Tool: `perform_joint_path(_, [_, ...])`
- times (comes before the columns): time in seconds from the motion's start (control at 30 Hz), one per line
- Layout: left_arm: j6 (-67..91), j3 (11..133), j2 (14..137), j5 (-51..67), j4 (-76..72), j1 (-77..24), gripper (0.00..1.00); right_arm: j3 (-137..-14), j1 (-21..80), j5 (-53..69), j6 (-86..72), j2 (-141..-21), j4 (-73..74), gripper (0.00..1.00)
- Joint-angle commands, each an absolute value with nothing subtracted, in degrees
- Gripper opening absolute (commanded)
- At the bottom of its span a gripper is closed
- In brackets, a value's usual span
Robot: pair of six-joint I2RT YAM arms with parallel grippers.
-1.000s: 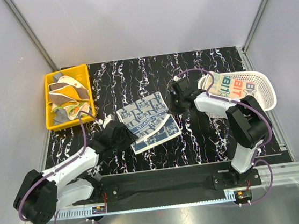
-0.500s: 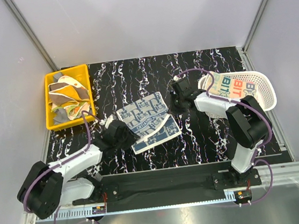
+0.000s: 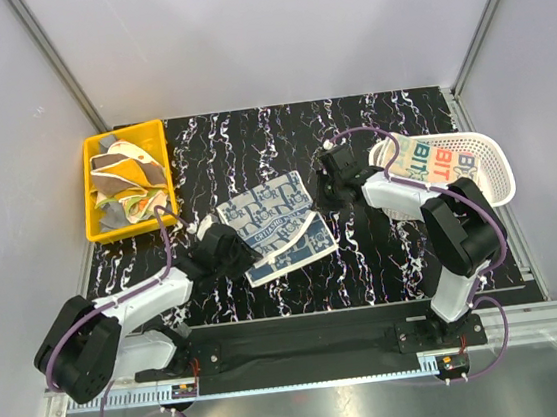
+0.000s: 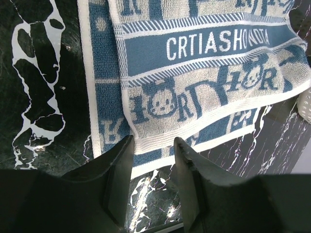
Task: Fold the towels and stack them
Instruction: Fold the towel
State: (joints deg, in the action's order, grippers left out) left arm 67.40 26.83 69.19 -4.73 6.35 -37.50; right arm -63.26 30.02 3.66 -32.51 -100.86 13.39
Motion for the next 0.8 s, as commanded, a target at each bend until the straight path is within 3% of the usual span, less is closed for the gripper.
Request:
perform_joint_path(0.0, [67.24, 26.28, 69.96, -4.83, 3.87, -37.88, 0.43, -63.02, 30.85, 3.34, -33.05, -100.28, 11.34, 0.00])
perform_joint_path(0.5, [67.68, 23.99, 70.05, -3.95, 1.05, -37.97, 0.43, -62.58, 30.85, 3.43, -33.22, -100.55, 10.90, 0.00])
perform_joint_path(0.77, [67.41, 24.87, 69.35, -3.96, 0.62, -38.06, 0.34, -62.84, 30.76, 3.43, -33.31, -100.46, 11.16, 0.00])
